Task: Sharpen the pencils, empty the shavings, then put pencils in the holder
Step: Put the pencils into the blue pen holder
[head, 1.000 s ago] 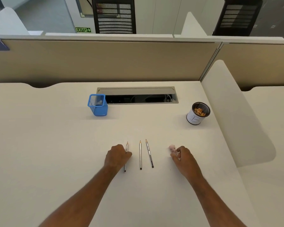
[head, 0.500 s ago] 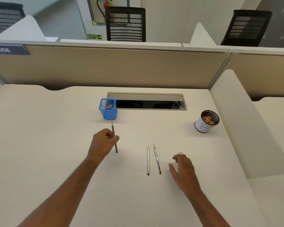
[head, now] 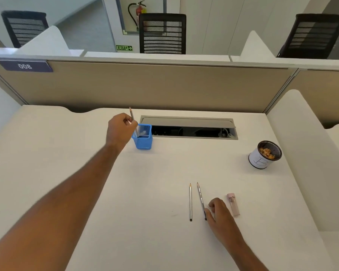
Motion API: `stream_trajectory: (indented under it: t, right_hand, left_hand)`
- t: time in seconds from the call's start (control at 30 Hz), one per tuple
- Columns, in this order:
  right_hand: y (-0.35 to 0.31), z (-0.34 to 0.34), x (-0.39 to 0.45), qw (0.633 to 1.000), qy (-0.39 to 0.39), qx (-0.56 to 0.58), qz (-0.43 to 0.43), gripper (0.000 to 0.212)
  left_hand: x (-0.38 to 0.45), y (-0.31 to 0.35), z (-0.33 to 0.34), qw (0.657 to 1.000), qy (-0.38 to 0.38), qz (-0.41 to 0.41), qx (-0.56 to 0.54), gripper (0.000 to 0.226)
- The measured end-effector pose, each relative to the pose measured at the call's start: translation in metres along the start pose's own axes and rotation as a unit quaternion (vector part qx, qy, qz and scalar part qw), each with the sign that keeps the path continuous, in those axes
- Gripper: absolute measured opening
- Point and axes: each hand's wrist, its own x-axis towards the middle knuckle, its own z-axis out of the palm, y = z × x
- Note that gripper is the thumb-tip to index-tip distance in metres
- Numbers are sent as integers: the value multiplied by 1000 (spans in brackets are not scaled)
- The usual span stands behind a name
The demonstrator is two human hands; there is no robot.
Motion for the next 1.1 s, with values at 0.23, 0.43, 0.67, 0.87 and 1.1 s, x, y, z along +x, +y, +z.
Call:
stream_trajectory:
  t: [0.23, 0.43, 0.67, 0.87, 1.1]
  right_hand:
    - [-6, -4, 13, 999, -15, -17, 33, 22]
    - [-8, -3, 21, 998, -13, -21, 54, 26]
    - [-4, 1, 29, 997, -12, -37, 65, 33]
    - [-7, -2, 30, 996, -24, -76, 41, 37]
    - [-16, -1, 30, 989, -37, -140, 13, 39]
  left_hand:
    - [21, -14, 31, 999, 0, 7, 47, 11]
    - [20, -20, 50, 993, -32, 1, 111, 19]
    - [13, -22, 61, 975, -66, 35, 208, 24]
    - [8, -19, 58, 973, -81, 42, 211, 25]
    - [-30, -48, 45, 997, 34, -11, 63, 20]
